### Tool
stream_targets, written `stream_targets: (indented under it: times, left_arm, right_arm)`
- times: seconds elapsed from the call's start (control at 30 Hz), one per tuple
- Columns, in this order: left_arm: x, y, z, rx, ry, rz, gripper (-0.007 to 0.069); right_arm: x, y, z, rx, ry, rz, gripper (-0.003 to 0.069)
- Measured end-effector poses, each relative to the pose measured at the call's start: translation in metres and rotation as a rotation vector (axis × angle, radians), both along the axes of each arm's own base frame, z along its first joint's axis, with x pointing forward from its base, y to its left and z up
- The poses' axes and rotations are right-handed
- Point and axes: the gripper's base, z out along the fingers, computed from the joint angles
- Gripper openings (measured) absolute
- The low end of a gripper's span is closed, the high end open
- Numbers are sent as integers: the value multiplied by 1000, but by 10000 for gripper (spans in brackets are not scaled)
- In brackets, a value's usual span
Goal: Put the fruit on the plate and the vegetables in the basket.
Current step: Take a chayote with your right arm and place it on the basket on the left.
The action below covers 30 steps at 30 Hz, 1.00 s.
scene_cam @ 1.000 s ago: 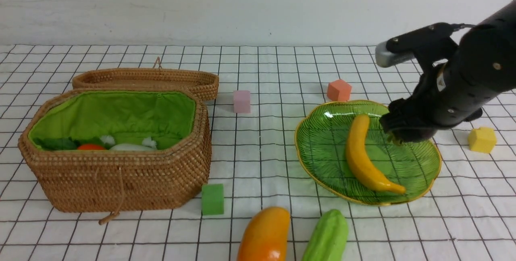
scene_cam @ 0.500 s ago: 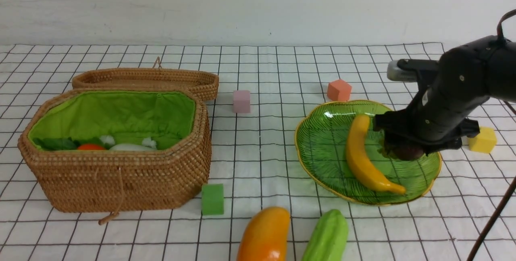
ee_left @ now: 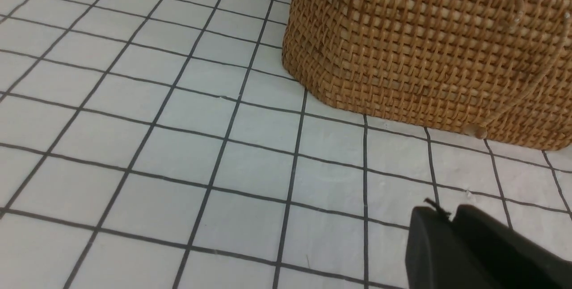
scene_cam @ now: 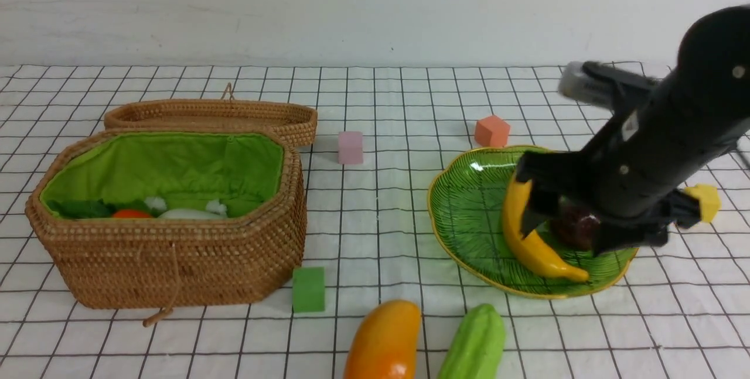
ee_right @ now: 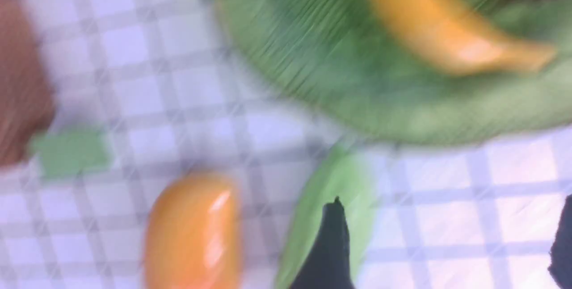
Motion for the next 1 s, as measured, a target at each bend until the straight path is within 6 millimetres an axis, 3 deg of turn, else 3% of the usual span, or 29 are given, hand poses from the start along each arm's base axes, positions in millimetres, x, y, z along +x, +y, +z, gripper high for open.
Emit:
stream_targets:
  times: [0.13,0.23,0.37,0.43,0.6,0.7,0.8,0.93,1.0]
  left_arm:
    - [0,0,0,0,0,0,61]
    - [0,0,0,0,0,0,63]
    - [0,0,0,0,0,0,69]
    - [0,0,0,0,0,0,70]
    - [0,0,0,0,0,0,71]
    - [0,0,0,0,0,0,76]
    - [0,0,0,0,0,0,78]
    - [0,0,0,0,0,0,80]
    - [0,0,0,0,0,0,82]
  right_arm:
    - [-32,38,-21,1,92,-8,605]
    - [-41,49,-37,-32,115,-77,601]
    - [-32,56,-55,-49,98,-192,594]
    - [-29,58,-59,-46,84,-203,593]
    - [-15,62,-93,-149,69,-170,582]
    - [-14,61,-120,-279,130,-71,483]
    - [-15,60,-117,-298,125,-4,459]
    - [-19,57,-86,-279,60,95,463]
    - [-18,55,-32,-201,-96,122,463]
